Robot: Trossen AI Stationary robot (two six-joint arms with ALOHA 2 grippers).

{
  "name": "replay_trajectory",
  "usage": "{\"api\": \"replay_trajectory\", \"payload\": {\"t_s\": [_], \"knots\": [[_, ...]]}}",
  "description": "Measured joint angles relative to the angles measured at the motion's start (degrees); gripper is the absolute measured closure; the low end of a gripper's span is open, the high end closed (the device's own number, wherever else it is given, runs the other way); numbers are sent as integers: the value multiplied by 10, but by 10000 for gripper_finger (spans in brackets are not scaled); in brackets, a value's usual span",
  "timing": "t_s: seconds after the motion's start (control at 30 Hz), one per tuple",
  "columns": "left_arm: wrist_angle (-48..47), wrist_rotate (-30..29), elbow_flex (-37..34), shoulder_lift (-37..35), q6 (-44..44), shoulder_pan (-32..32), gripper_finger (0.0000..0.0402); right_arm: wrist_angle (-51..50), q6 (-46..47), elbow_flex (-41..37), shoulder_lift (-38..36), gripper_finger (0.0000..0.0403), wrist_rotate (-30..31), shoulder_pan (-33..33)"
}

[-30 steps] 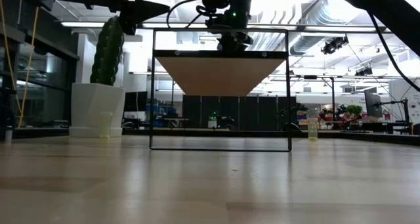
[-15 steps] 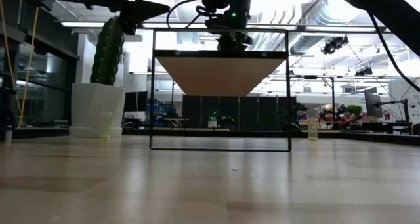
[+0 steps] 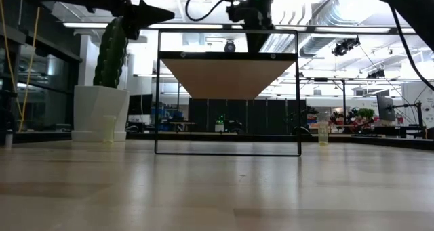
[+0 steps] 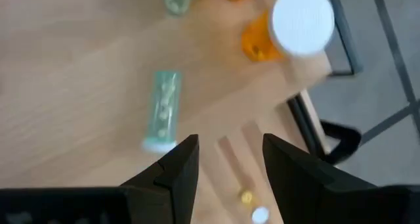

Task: Pick and place medicine bottles onto shelf by color
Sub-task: Put the green pill bottle on the shelf aligned with the other green pill bottles

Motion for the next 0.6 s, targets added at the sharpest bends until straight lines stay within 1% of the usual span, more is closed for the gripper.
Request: {"api": "replay_trajectory", "payload": {"t_s": [0.2, 0.33, 0.37, 0.4, 0.47, 0.53, 0.6], "knots": [[-15, 2, 0, 0, -23, -1, 151, -11, 18, 0, -4, 242, 17, 39], [-27, 2, 0, 0, -24, -1, 151, -16, 32, -2, -5, 242, 54, 71], [-30, 2, 0, 0, -26, -1, 151, -11, 36, -16, -14, 242, 60, 76], [-33, 2, 0, 0, -29, -1, 151, -3, 39, -39, -29, 242, 61, 81], [-36, 2, 0, 1, -36, -1, 151, 26, 49, -116, -77, 242, 67, 89], [-38, 2, 0, 1, -41, -1, 151, 63, 60, -232, -142, 242, 74, 94], [-40, -1, 0, 1, -43, -4, 151, 144, 68, -336, -211, 242, 66, 96]]}}
